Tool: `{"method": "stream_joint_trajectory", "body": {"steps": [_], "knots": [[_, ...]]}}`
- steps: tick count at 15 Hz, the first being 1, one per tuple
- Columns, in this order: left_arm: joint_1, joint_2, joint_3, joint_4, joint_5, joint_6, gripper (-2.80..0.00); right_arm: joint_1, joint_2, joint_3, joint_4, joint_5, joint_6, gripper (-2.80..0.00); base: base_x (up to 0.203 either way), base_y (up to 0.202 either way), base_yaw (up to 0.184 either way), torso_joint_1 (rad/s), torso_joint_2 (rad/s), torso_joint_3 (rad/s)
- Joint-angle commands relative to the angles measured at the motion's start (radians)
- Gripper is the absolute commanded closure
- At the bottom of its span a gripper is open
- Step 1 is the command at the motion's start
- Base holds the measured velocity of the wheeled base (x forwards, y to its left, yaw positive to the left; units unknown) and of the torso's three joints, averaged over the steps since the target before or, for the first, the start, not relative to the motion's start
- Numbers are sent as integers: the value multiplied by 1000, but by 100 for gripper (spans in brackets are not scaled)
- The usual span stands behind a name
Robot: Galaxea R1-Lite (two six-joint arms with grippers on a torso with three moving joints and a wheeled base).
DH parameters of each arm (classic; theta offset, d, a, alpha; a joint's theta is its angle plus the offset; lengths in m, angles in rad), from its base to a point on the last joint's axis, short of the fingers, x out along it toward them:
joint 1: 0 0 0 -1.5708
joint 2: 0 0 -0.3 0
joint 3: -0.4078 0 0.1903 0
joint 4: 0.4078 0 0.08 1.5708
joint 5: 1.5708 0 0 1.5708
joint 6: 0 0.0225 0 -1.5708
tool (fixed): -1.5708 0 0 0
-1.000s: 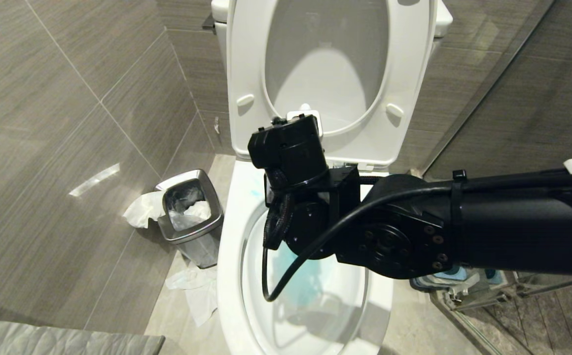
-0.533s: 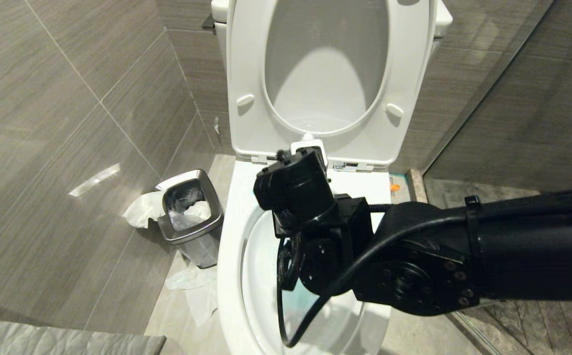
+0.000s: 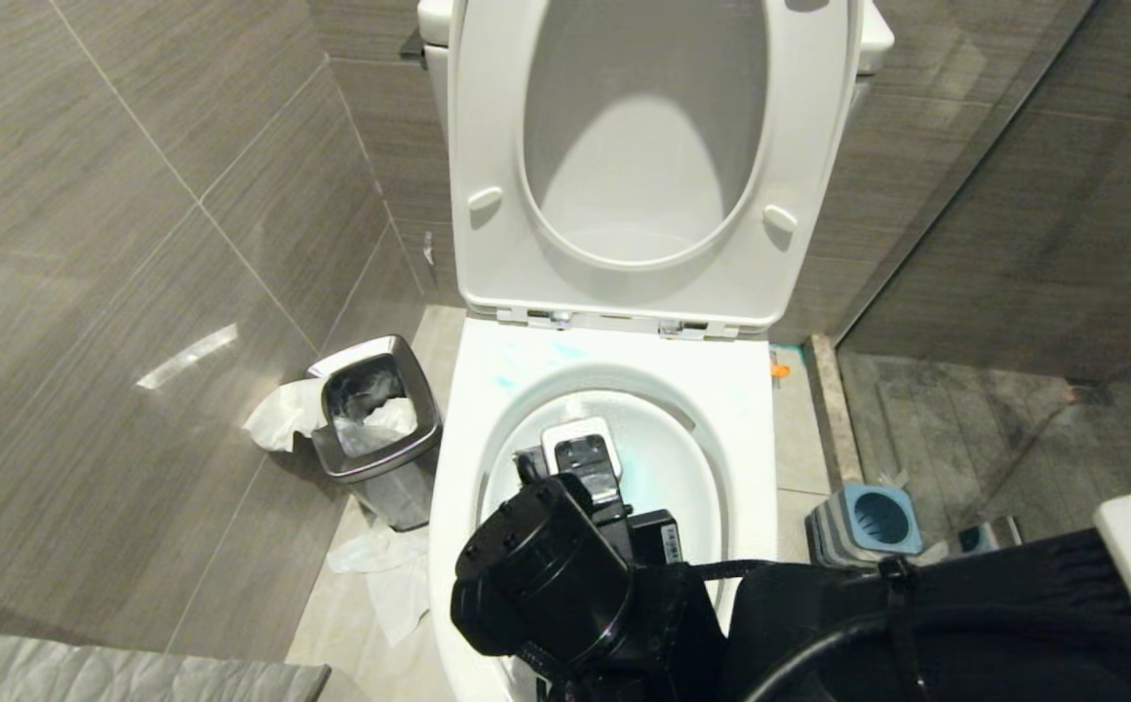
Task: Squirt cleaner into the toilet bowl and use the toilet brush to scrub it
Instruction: Scrub the toilet bowl
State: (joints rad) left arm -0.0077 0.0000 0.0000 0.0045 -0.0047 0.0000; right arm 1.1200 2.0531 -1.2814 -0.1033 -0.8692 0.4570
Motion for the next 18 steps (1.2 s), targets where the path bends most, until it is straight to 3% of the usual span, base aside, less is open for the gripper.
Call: {"method": "stream_joint_trajectory", "body": {"steps": [1,6,9,15,18], "knots": [[0,2,0,0,0,0,0,1,84,-60,-32,2,-2,0,0,0,0,0,0,0],[0,2,0,0,0,0,0,-45,192,-337,-44,7,-34,0,0,0,0,0,0,0],[0,2,0,0,0,-1,0,-137,228,-456,-46,4,-73,0,0,0,0,0,0,0],[0,2,0,0,0,0,0,-352,223,-540,-47,4,-96,0,0,0,0,0,0,0],[-2,2,0,0,0,0,0,-391,144,-433,-40,16,-110,0,0,0,0,0,0,0]]}}
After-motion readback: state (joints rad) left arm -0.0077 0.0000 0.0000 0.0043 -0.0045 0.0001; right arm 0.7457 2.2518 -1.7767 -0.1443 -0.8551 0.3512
